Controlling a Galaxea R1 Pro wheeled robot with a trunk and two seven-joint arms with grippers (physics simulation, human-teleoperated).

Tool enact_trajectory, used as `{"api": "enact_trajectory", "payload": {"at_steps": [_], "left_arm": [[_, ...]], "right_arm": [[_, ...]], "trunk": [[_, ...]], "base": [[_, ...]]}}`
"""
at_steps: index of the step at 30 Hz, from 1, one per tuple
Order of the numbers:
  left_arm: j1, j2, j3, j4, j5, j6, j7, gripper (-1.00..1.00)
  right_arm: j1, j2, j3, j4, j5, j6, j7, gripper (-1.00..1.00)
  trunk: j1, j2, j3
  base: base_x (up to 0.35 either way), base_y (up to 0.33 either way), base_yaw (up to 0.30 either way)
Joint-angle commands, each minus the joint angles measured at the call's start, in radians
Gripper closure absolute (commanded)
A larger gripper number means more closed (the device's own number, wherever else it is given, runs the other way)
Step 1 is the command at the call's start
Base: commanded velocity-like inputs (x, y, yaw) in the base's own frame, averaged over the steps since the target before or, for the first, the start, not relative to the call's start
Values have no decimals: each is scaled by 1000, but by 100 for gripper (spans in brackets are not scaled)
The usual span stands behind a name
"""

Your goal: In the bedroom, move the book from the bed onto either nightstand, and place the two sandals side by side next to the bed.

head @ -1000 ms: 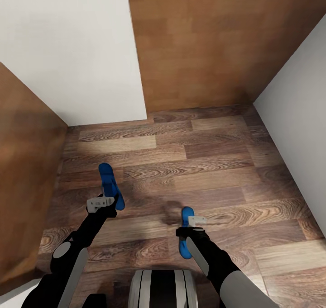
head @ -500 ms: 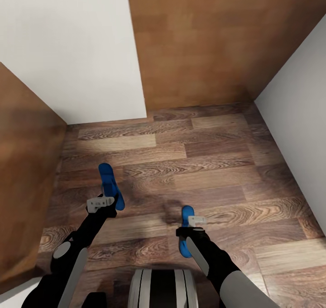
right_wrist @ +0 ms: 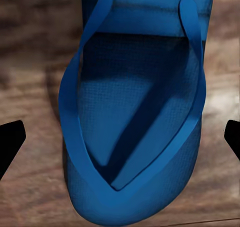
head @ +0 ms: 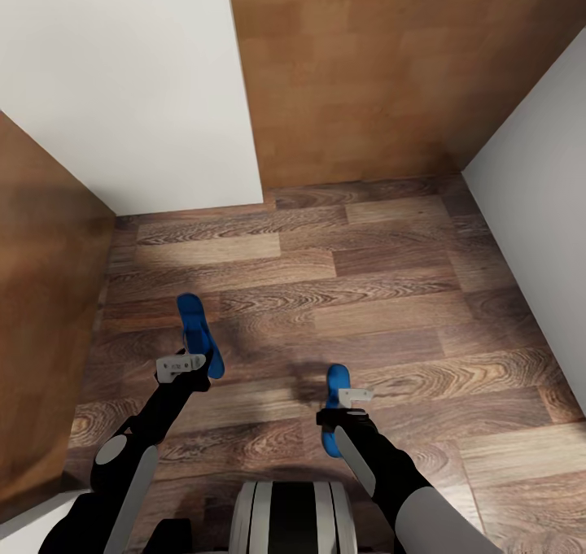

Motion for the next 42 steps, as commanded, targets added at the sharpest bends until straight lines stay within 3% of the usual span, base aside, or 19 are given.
{"api": "enact_trajectory", "payload": {"at_steps": [1,13,17,38,39,42], "left_arm": [[0,0,0,-1,11,7,-2,100],[0,0,0,-1,11,7,-2,100],[0,0,0,-1,10,7,-2,100],[0,0,0,-1,11,7,-2,100],[0,0,0,-1,11,7,-2,100],[0,0,0,-1,11,7,-2,100]], "right_arm": [[-1,-1,4,-1,-10,2,-10,-100],[0,-1,4,-1,-10,2,-10,-100],[0,-1,4,-1,-9,2,-10,-100],[0,-1,4,-1,-10,2,-10,-100],[0,-1,4,-1,-10,2,-10,100],[0,-1,4,-1,-10,2,-10,100]], "trunk": [[0,0,-5],[0,0,-5],[2,-1,-20],[2,-1,-20],[2,-1,-20],[2,-1,-20]], "base": [[0,0,0],[0,0,0],[0,0,0],[0,0,0],[0,0,0],[0,0,0]]}}
